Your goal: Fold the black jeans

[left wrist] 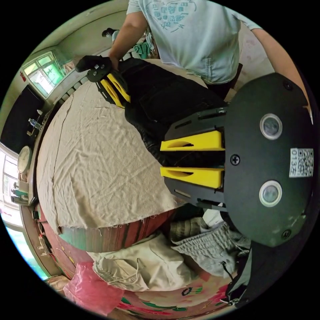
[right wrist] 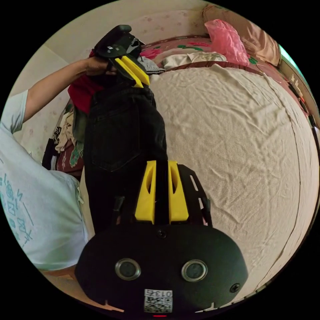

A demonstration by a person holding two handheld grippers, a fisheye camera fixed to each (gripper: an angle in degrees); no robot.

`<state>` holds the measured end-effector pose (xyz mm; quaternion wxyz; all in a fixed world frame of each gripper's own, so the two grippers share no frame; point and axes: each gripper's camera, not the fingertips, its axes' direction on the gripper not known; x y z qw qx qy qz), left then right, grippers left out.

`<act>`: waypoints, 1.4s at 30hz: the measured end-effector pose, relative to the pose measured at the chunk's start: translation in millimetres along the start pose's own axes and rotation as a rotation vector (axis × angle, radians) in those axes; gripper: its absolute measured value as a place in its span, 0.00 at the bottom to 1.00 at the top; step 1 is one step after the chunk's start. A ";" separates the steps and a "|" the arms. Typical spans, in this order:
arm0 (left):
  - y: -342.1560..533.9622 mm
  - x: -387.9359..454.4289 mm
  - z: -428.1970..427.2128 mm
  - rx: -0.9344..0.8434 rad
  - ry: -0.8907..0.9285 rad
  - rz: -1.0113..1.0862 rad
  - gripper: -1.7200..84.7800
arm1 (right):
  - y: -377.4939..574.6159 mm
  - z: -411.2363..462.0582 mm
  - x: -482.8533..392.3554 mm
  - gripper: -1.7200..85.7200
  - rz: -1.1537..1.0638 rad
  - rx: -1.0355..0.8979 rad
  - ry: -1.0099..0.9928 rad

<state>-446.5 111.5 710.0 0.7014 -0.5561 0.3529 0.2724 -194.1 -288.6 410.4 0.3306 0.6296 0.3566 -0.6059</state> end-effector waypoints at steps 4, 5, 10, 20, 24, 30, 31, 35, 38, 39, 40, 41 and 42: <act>3.3 45.3 -22.1 -0.002 -0.166 0.025 0.03 | 8.3 -33.8 -38.9 0.05 -0.052 0.095 0.136; 13.0 56.2 -35.6 0.074 -0.191 0.005 0.03 | 14.8 -48.2 -45.6 0.05 -0.026 0.150 0.158; 24.8 62.3 3.4 0.096 -0.149 -0.081 0.02 | 5.2 -32.2 -43.2 0.05 0.054 0.096 0.221; 11.4 231.3 -50.5 0.467 -0.382 0.054 0.02 | 147.4 -181.3 -71.2 0.08 0.531 0.289 0.586; -48.4 343.2 30.4 0.313 -0.224 0.295 0.02 | 232.9 -185.0 -103.0 0.05 0.799 0.146 0.671; -109.4 481.4 145.7 0.095 -0.326 0.593 0.02 | 313.7 -199.9 -116.4 0.03 1.065 0.087 0.693; -113.4 482.6 158.9 0.027 -0.346 0.568 0.02 | 321.6 -201.7 -114.5 0.03 1.090 0.085 0.693; -113.8 466.2 156.6 0.003 -0.302 0.434 0.02 | 376.8 -221.9 -102.3 0.02 1.184 0.132 0.623; -128.2 470.9 154.9 -0.071 -0.289 0.341 0.02 | 416.0 -270.3 -109.2 0.02 1.295 0.265 0.619; -132.8 475.1 153.6 -0.078 -0.295 0.327 0.02 | 435.3 -296.5 -121.6 0.02 1.334 0.364 0.679; -141.7 490.5 147.8 -0.043 -0.310 0.346 0.02 | 445.3 -307.9 -126.3 0.02 1.357 0.389 0.707; -152.5 512.6 140.8 0.029 -0.296 0.399 0.02 | 464.6 -326.5 -130.2 0.02 1.400 0.389 0.754; -159.9 525.9 139.1 0.058 -0.278 0.434 0.02 | 482.9 -342.7 -128.8 0.02 1.410 0.386 0.773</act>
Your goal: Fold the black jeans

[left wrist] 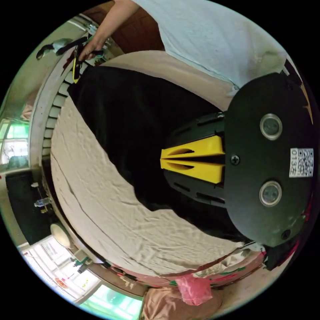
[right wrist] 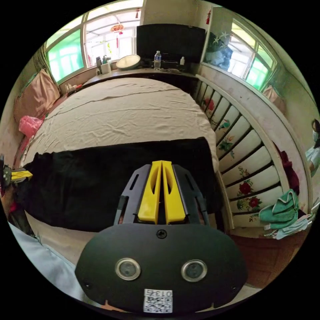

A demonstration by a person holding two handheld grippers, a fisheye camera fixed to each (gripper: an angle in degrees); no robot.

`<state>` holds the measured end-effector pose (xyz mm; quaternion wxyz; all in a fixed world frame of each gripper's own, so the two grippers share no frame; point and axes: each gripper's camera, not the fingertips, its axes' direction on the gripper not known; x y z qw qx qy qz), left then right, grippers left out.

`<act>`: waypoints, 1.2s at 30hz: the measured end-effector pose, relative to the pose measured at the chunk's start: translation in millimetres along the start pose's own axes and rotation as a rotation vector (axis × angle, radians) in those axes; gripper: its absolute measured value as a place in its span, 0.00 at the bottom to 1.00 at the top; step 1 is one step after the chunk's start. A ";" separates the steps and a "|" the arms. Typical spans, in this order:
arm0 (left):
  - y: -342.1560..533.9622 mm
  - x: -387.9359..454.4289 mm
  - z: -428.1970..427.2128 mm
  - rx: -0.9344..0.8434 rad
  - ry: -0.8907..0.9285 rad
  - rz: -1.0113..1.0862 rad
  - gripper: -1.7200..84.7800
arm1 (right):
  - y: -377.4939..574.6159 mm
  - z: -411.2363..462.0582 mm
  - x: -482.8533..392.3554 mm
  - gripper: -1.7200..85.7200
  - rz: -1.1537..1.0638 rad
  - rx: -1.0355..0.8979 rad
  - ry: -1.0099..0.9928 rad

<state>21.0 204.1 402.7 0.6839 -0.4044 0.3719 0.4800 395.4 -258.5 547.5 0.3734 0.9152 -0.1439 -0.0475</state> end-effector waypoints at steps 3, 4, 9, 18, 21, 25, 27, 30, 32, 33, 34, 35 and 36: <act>-75.5 54.0 3.0 0.049 0.090 0.182 0.02 | -36.8 -7.0 50.1 0.02 0.026 0.016 0.017; -101.9 77.5 9.6 0.062 0.108 0.246 0.02 | -45.6 -7.3 58.2 0.02 0.028 0.023 0.019; -156.7 129.0 61.0 -0.065 0.073 0.335 0.02 | -116.3 38.5 106.3 0.02 -0.020 -0.160 -0.025; -218.1 112.9 38.6 0.164 0.194 0.185 0.03 | -88.6 -100.3 247.5 0.10 0.168 0.133 -0.200; -291.8 134.7 49.2 0.219 0.280 0.294 0.08 | -31.1 -123.4 302.2 0.15 0.348 0.140 -0.317; -407.7 186.2 87.0 0.218 0.333 0.458 0.13 | 17.6 -121.1 325.0 0.18 0.470 0.112 -0.455; -451.2 207.1 106.3 0.175 0.349 0.510 0.14 | 30.7 -119.1 330.7 0.18 0.530 0.123 -0.523; -510.2 230.7 134.8 0.112 0.416 0.533 0.15 | 35.0 -112.3 337.4 0.18 0.576 0.118 -0.587; -543.0 242.7 151.1 0.082 0.477 0.533 0.15 | 34.9 -111.0 339.5 0.17 0.583 0.116 -0.601; -549.3 245.0 154.9 0.076 0.489 0.531 0.15 | 34.9 -112.1 341.2 0.16 0.586 0.118 -0.593; -560.1 249.2 163.0 0.058 0.515 0.531 0.15 | 35.2 -113.0 342.3 0.16 0.591 0.123 -0.589; -569.0 252.2 170.6 0.038 0.536 0.529 0.15 | 35.6 -114.4 344.4 0.15 0.598 0.126 -0.583; -572.7 253.4 173.8 0.033 0.540 0.528 0.15 | 35.3 -115.9 345.5 0.14 0.596 0.129 -0.581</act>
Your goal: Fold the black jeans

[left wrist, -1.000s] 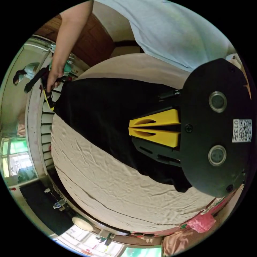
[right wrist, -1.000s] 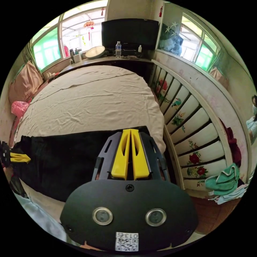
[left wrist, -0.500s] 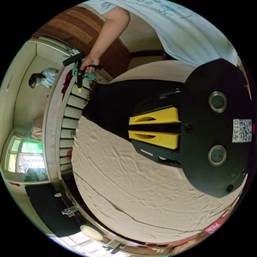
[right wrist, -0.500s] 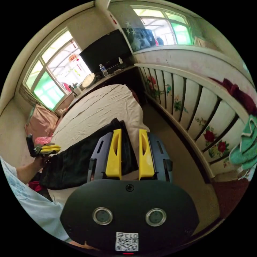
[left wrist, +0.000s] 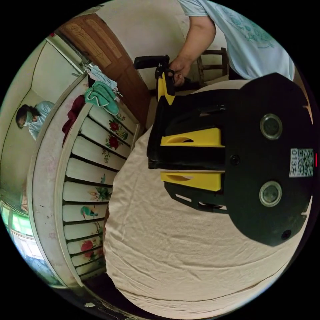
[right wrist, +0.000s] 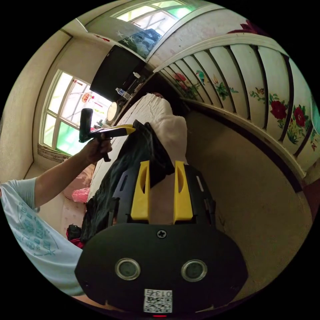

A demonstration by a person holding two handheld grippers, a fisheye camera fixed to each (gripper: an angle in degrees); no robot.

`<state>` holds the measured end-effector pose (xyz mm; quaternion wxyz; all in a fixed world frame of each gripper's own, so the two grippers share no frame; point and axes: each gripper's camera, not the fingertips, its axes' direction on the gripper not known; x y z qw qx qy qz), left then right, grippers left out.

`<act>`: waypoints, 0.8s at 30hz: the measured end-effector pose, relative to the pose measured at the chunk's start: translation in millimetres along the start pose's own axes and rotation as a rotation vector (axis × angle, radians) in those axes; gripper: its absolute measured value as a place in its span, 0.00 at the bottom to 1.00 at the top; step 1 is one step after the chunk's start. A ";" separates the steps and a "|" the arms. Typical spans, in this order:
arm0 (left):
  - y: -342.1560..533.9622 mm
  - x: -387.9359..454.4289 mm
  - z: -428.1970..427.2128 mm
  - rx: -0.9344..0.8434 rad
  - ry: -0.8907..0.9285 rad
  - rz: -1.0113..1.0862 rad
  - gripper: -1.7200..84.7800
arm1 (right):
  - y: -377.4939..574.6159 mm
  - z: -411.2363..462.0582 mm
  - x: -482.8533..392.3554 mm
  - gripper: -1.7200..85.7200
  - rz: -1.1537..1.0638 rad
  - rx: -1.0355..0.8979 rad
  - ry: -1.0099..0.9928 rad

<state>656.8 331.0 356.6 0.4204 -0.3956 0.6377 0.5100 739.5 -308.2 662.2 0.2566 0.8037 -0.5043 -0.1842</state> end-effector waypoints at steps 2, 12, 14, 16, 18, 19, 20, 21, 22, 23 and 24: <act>-9.7 -7.3 12.4 -0.046 -0.002 0.014 0.15 | -0.9 -0.8 -0.7 0.14 -0.002 -0.006 -0.007; -15.8 -3.4 22.4 -0.126 -0.087 0.146 0.11 | 10.0 -1.7 -25.5 0.10 -0.041 -0.021 0.028; -13.8 -4.3 22.6 -0.147 -0.107 0.147 0.09 | 14.4 -0.2 -47.2 0.10 -0.110 -0.029 0.115; -10.4 -11.5 18.8 -0.152 -0.081 0.116 0.07 | 20.0 2.5 -67.2 0.09 -0.167 -0.034 0.190; -3.1 -17.5 9.2 -0.121 -0.036 0.096 0.05 | 29.9 5.8 -92.8 0.09 -0.239 -0.032 0.272; 4.7 -17.9 0.9 -0.086 -0.021 0.107 0.04 | 32.8 5.9 -99.0 0.08 -0.256 -0.029 0.289; 15.2 -16.2 -10.5 -0.037 -0.018 0.133 0.04 | 39.4 4.5 -111.2 0.08 -0.288 -0.017 0.314; 21.0 -16.0 -17.1 -0.011 -0.011 0.139 0.04 | 47.1 1.2 -122.7 0.08 -0.316 -0.003 0.330; 33.4 -18.1 -32.1 0.043 0.021 0.138 0.03 | 51.6 -1.8 -128.5 0.08 -0.329 0.008 0.331; 48.1 -21.3 -50.5 0.110 0.068 0.132 0.03 | 60.9 -9.2 -139.5 0.08 -0.355 0.037 0.312; 56.6 -22.8 -60.7 0.147 0.088 0.131 0.03 | 70.7 -17.6 -150.2 0.08 -0.379 0.064 0.277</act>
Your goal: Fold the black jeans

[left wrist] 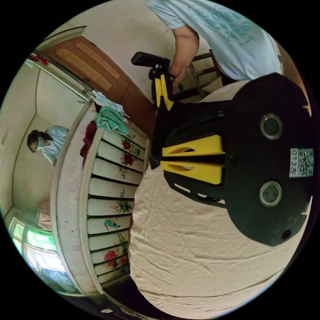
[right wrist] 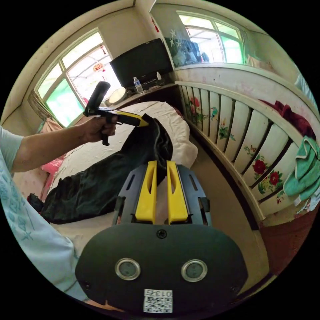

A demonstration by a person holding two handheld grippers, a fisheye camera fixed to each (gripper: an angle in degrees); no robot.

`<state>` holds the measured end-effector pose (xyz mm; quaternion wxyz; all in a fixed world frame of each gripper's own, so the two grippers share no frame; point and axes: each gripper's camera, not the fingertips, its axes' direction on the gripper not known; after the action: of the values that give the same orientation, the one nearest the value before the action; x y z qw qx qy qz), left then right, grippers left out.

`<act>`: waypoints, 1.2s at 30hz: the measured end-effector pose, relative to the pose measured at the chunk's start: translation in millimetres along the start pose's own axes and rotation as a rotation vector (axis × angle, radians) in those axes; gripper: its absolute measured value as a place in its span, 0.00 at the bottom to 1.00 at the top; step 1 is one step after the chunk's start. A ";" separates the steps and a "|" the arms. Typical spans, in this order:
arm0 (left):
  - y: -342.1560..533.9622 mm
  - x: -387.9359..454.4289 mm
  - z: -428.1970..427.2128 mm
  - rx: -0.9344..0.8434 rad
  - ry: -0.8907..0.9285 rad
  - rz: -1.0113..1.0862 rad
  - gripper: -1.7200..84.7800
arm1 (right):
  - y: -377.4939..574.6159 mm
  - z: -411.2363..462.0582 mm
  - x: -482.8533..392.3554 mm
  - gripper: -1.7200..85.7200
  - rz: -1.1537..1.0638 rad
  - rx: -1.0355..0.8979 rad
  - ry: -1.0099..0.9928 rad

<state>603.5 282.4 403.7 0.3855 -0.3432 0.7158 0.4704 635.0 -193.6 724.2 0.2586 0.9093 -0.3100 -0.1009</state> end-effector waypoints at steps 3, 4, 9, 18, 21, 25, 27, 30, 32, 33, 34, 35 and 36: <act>44.9 10.6 -60.4 0.160 0.049 0.035 0.03 | 10.7 -32.6 -28.9 0.08 -0.053 0.084 -0.158; 66.3 18.1 -85.6 0.210 0.057 0.054 0.03 | 12.5 -38.3 -36.9 0.08 -0.074 0.094 -0.191; 166.5 57.5 -179.1 0.319 -0.001 0.095 0.03 | 31.2 -67.4 -151.6 0.08 -0.400 0.083 -0.391; 385.4 121.7 -264.0 0.267 -0.240 -0.150 0.03 | 141.7 5.4 -381.4 0.08 -0.818 -0.110 -0.526; 449.6 123.8 -264.6 0.190 -0.288 -0.285 0.03 | 183.6 48.2 -435.9 0.08 -0.865 -0.181 -0.559; 513.7 118.4 -250.5 0.047 -0.348 -0.421 0.03 | 236.4 106.2 -490.2 0.08 -0.939 -0.290 -0.550; 535.4 115.2 -244.6 0.022 -0.342 -0.472 0.03 | 267.6 137.2 -518.3 0.08 -0.995 -0.356 -0.517; 563.3 113.6 -245.2 0.040 -0.341 -0.533 0.04 | 295.7 160.4 -539.5 0.08 -1.054 -0.376 -0.465; 577.5 114.3 -248.6 0.029 -0.346 -0.564 0.05 | 306.1 168.8 -544.3 0.08 -1.073 -0.382 -0.454; 580.5 115.2 -249.6 0.026 -0.346 -0.571 0.05 | 312.4 173.1 -545.9 0.08 -1.085 -0.388 -0.452; 587.0 117.4 -252.2 0.022 -0.345 -0.589 0.06 | 315.2 174.3 -546.3 0.08 -1.093 -0.387 -0.454; 594.6 119.8 -255.4 0.009 -0.357 -0.618 0.07 | 320.5 175.5 -546.9 0.08 -1.106 -0.380 -0.458; 598.8 120.9 -257.2 -0.001 -0.367 -0.636 0.08 | 326.2 175.7 -548.7 0.09 -1.130 -0.371 -0.463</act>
<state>-23.3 218.4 609.6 0.6343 -0.4588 0.4920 0.3810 -24.3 -147.2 762.0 0.2449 0.8273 0.1920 -0.4677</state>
